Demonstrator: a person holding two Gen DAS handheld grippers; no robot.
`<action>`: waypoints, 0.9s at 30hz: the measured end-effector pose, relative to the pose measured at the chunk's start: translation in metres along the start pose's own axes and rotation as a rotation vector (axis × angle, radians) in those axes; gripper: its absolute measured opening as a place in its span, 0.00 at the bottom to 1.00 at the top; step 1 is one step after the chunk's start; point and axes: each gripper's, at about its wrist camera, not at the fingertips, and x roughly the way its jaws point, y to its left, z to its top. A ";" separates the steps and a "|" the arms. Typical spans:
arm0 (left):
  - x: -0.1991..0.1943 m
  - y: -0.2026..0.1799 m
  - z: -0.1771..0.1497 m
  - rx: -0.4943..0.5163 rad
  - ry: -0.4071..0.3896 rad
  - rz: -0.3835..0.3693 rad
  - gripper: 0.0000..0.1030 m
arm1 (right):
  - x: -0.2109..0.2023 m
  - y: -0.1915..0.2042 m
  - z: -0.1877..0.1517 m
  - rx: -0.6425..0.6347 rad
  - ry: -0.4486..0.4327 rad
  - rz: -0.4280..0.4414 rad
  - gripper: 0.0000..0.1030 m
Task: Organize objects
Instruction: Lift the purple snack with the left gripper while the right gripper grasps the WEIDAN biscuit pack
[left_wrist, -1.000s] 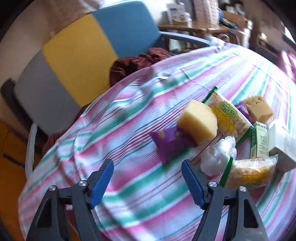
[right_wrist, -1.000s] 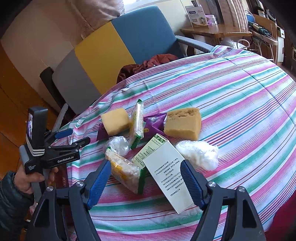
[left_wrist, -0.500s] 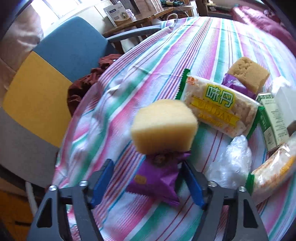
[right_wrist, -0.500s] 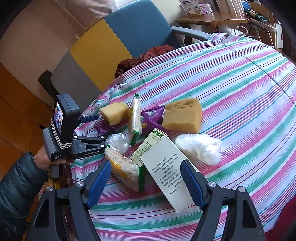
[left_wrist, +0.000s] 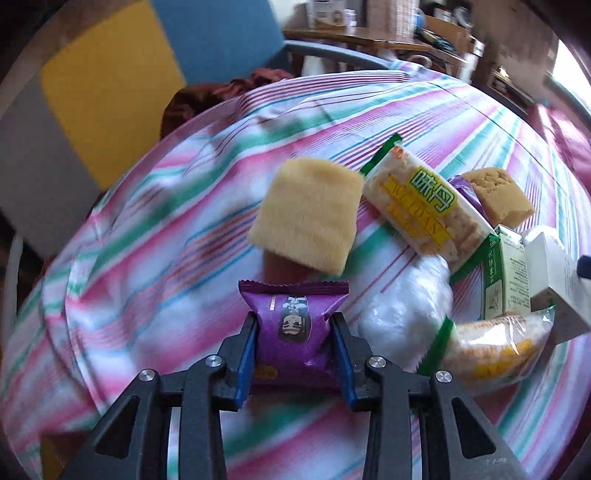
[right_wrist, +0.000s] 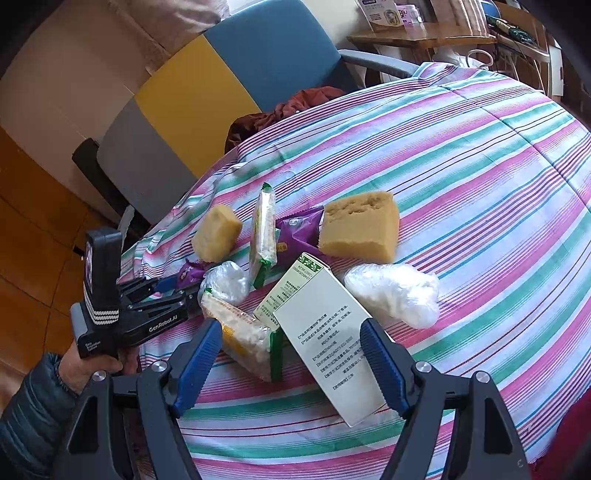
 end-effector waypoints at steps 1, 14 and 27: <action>-0.003 0.001 -0.005 -0.045 0.011 -0.004 0.37 | 0.000 -0.002 0.001 0.009 -0.003 0.003 0.76; -0.070 -0.026 -0.051 -0.113 -0.099 0.027 0.33 | -0.010 -0.035 0.013 0.177 -0.086 0.026 0.76; -0.142 -0.041 -0.112 -0.186 -0.230 -0.025 0.33 | 0.002 0.048 -0.011 -0.216 -0.023 0.085 0.76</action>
